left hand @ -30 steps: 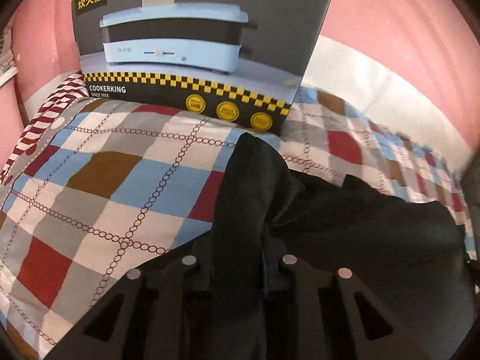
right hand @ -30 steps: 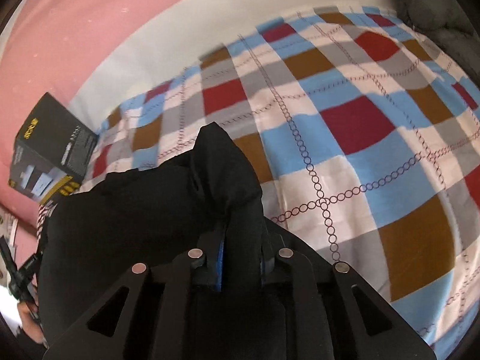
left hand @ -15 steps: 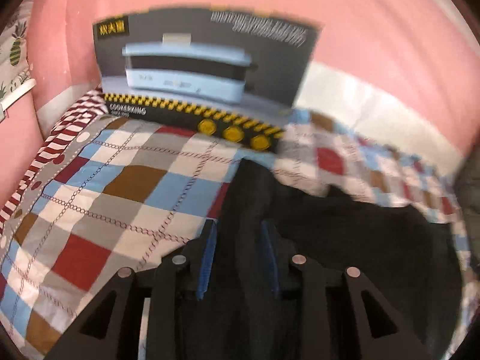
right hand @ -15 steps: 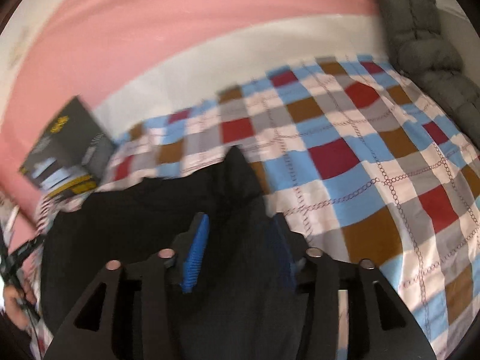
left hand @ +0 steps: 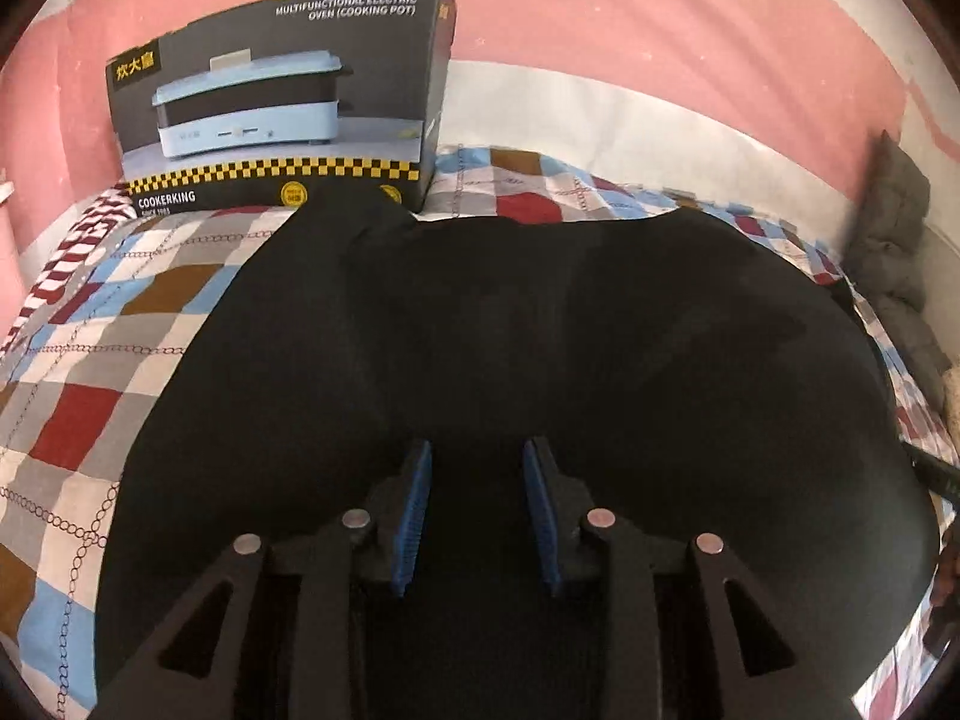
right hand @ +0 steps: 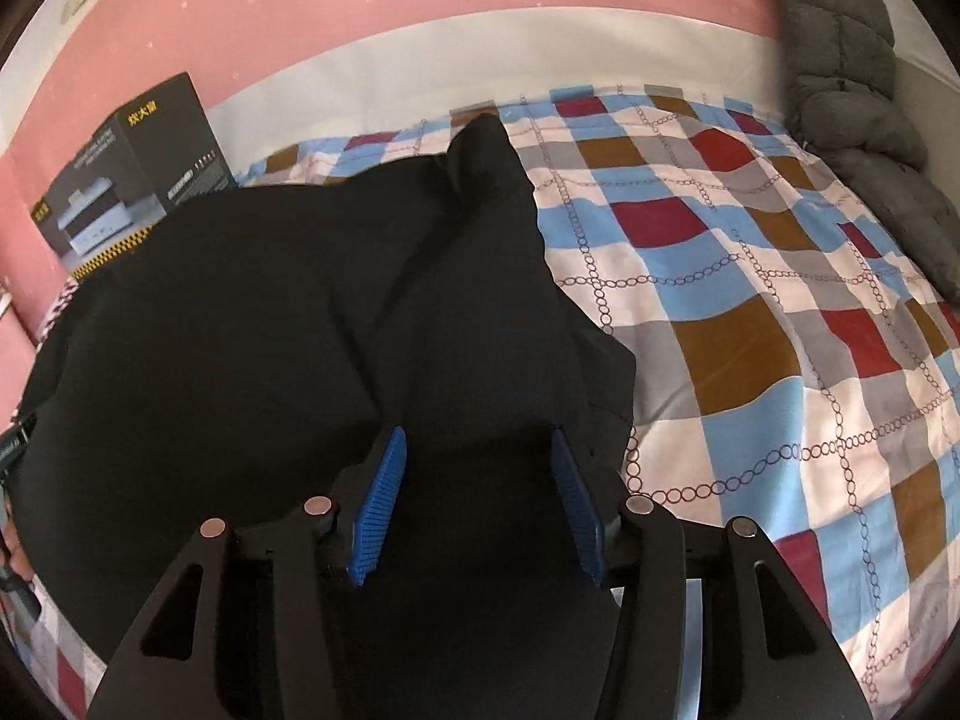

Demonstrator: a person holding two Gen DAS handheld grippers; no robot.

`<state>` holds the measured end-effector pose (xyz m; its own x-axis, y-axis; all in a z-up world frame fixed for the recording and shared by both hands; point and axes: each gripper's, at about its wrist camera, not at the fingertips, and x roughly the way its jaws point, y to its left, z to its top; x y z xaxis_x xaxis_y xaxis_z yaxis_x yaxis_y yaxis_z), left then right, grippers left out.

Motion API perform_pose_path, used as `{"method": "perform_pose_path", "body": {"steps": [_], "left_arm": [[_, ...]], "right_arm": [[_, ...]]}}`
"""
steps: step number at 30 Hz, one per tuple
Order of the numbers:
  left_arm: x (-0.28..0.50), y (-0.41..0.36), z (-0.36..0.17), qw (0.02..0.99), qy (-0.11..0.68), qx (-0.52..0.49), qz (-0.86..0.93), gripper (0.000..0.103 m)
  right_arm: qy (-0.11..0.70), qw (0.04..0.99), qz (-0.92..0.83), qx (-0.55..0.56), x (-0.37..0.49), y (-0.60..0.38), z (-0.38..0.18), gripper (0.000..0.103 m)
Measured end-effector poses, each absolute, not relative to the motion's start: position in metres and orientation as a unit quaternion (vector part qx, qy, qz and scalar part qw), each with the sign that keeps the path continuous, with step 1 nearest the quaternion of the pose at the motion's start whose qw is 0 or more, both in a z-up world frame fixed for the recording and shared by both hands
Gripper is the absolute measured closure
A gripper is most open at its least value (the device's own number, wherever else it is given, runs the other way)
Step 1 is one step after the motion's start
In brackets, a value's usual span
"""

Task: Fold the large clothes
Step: 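Lower the folded hem onto the coat and open both grippers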

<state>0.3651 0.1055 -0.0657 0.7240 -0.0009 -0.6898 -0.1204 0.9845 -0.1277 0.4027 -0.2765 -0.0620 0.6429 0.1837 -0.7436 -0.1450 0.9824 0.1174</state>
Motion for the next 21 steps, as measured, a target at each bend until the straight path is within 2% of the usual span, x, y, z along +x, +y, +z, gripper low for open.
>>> {"method": "perform_pose_path", "body": {"steps": [6, 10, 17, 21], "left_arm": [[0.361, 0.113, -0.048, 0.912, 0.398, -0.087, 0.048, 0.069], [0.320, 0.132, -0.027, 0.922, 0.368, -0.099, 0.062, 0.069], [0.287, 0.179, -0.058, 0.900, 0.404, -0.129, 0.103, 0.069], [0.282, 0.183, -0.052, 0.894, 0.411, -0.140, 0.111, 0.069]], "right_arm": [[0.427, 0.900, 0.073, 0.035, 0.392, -0.280, -0.041, 0.052], [0.401, 0.910, 0.099, 0.046, 0.354, -0.286, -0.019, 0.052], [0.452, 0.883, 0.087, 0.095, 0.336, -0.319, -0.062, 0.052], [0.456, 0.882, 0.074, 0.096, 0.335, -0.320, -0.056, 0.052]]}}
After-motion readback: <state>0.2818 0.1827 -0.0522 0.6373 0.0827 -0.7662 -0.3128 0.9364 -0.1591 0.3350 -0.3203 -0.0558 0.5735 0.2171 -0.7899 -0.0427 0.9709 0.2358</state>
